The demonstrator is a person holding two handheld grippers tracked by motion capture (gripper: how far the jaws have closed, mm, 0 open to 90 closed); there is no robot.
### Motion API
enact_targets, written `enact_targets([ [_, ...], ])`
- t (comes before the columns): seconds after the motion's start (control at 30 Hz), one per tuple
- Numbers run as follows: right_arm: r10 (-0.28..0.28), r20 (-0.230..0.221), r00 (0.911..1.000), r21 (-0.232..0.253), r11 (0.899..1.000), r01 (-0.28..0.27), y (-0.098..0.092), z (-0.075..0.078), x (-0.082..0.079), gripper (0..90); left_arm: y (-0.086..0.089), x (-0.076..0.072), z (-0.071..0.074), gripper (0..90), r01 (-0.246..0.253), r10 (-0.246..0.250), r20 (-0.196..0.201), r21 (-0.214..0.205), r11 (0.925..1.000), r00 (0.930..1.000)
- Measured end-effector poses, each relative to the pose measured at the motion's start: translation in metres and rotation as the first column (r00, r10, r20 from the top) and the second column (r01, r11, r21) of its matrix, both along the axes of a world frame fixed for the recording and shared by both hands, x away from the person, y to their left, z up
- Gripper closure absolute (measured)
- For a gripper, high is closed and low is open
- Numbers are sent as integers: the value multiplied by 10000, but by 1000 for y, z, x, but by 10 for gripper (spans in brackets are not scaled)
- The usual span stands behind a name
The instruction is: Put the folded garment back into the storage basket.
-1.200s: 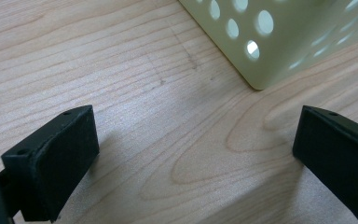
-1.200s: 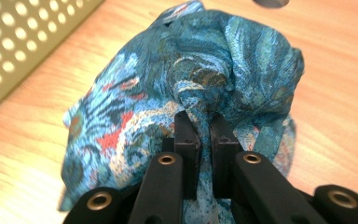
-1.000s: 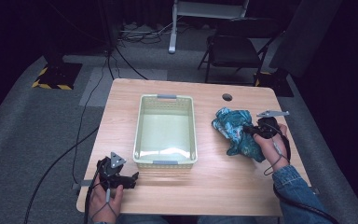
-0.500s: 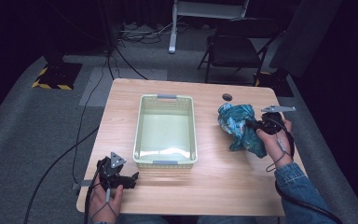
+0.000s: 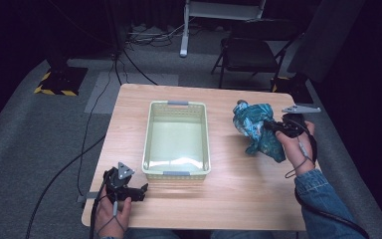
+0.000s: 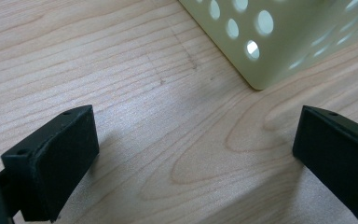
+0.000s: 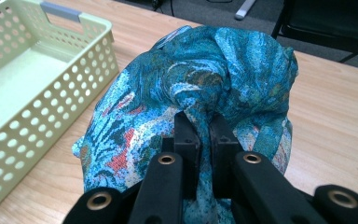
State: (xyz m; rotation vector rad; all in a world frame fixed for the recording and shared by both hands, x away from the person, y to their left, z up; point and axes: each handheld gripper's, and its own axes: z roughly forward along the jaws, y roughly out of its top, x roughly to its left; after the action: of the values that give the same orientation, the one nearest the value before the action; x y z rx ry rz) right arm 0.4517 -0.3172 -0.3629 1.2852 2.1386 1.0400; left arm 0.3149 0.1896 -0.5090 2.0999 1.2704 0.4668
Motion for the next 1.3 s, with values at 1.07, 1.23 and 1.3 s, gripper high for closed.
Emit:
enact_targets([
  [1.07, 73, 1167, 9931, 709, 9974, -156, 25, 42, -1, 847, 0, 0, 0, 3, 6, -6, -5, 4, 10000, 10000],
  [1.23, 100, 1251, 9921, 788, 9967, -200, 31, 46, -1, 847, 0, 0, 0, 3, -4, 4, -1, -9, 10000, 10000],
  [1.3, 105, 1290, 9916, 776, 9968, -206, 33, 48, -2, 847, 0, 0, 0, 3, 3, -3, 5, 3, 10000, 10000],
])
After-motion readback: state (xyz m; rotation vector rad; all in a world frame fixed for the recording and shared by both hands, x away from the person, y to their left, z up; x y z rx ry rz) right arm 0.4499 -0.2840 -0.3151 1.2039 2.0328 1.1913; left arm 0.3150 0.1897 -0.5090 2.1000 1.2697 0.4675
